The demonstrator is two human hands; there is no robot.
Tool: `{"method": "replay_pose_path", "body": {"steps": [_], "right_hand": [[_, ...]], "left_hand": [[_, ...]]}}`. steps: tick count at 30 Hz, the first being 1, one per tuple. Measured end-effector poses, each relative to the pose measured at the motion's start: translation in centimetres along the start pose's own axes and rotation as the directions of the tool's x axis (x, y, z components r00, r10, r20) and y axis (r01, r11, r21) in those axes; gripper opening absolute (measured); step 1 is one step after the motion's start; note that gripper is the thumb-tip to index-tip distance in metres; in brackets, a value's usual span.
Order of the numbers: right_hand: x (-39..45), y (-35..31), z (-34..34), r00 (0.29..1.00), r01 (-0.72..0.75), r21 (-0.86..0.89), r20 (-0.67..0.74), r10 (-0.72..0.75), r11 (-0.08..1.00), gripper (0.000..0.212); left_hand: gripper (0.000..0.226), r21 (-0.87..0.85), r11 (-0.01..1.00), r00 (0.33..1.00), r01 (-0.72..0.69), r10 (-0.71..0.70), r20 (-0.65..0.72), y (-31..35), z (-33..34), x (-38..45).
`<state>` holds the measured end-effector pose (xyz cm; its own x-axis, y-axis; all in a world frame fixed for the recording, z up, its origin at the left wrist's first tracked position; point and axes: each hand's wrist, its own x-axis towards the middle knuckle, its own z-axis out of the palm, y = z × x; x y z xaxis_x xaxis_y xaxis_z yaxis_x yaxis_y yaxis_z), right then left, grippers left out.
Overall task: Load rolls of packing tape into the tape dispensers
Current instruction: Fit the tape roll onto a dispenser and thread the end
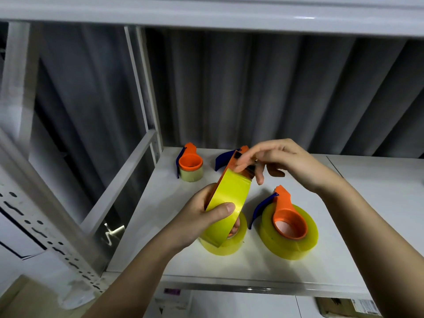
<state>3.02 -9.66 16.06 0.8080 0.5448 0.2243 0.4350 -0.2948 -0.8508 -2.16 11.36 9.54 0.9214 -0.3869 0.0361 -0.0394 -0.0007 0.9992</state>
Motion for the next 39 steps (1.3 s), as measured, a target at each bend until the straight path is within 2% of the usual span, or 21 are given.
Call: {"method": "replay_pose_path", "body": {"steps": [2,5,10,13,16,19,21,23,26,29,33,35,38,39], "right_hand": [[0.0,-0.1,0.6,0.998,-0.016,0.042,-0.057,0.018,0.999,0.032],[0.1,-0.1,2.4,0.973,0.005,0.065,-0.229,0.01,0.998,0.014],[0.1,0.4,4.4,0.938,0.034,-0.014,-0.346,-0.037,0.999,0.005],[0.0,0.3,5.5,0.903,0.038,-0.006,-0.427,-0.037,0.999,0.018],[-0.1,0.6,6.1,0.863,0.039,0.018,-0.505,-0.024,0.999,0.032],[-0.3,0.7,6.2,0.845,-0.027,-0.047,-0.535,-0.003,0.999,0.035],[-0.3,0.5,6.0,0.849,-0.064,-0.05,-0.528,0.028,0.997,0.026],[-0.2,0.3,5.8,0.856,-0.096,-0.048,-0.514,0.058,0.994,0.015],[-0.2,0.4,5.8,0.86,-0.168,-0.091,-0.499,0.101,0.982,0.015],[-0.4,0.4,5.8,0.859,-0.213,-0.13,-0.497,0.123,0.968,0.017],[-0.6,0.7,6.3,0.862,-0.236,-0.179,-0.493,0.121,0.955,0.018],[-0.6,0.7,7.0,0.848,-0.231,-0.225,-0.523,0.083,0.947,0.018],[-0.2,0.6,8.0,0.823,-0.227,-0.308,-0.567,0.013,0.924,0.02],[0.0,0.5,8.3,0.821,-0.229,-0.338,-0.571,-0.006,0.913,0.021]], "left_hand": [[0.021,-0.006,1.0,1.0,-0.004,0.004,-0.009,0.1,0.1,-0.1],[0.031,0.004,1.0,1.0,-0.009,0.009,-0.019,-0.1,0.1,0.0],[0.019,-0.009,1.0,1.0,-0.005,0.005,-0.024,-0.1,0.3,0.0],[0.028,0.001,0.999,0.999,-0.038,0.038,-0.037,0.0,0.4,-0.1],[0.028,0.0,0.999,0.998,-0.043,0.043,-0.052,-0.2,0.3,-0.1],[0.027,0.013,0.999,0.997,-0.044,0.045,-0.066,-0.3,0.3,-0.2],[0.028,0.018,0.999,0.997,-0.04,0.041,-0.07,-0.3,0.3,-0.3],[0.024,0.0,0.999,0.996,-0.036,0.036,-0.077,-0.3,0.4,-0.4],[0.012,-0.027,1.0,0.999,-0.016,0.015,-0.051,-0.2,0.3,-0.6],[0.016,0.003,0.999,0.998,0.054,-0.054,0.029,0.7,-0.4,-0.6],[0.041,0.186,0.967,0.973,0.173,-0.197,0.122,1.4,-1.7,0.2],[0.039,0.221,0.956,0.973,0.191,-0.214,0.083,1.6,-1.9,0.7],[0.029,0.202,0.948,0.968,0.245,-0.229,-0.098,1.7,-1.5,1.2],[0.035,0.19,0.946,0.959,0.264,-0.236,-0.156,1.7,-1.2,1.3]]}}
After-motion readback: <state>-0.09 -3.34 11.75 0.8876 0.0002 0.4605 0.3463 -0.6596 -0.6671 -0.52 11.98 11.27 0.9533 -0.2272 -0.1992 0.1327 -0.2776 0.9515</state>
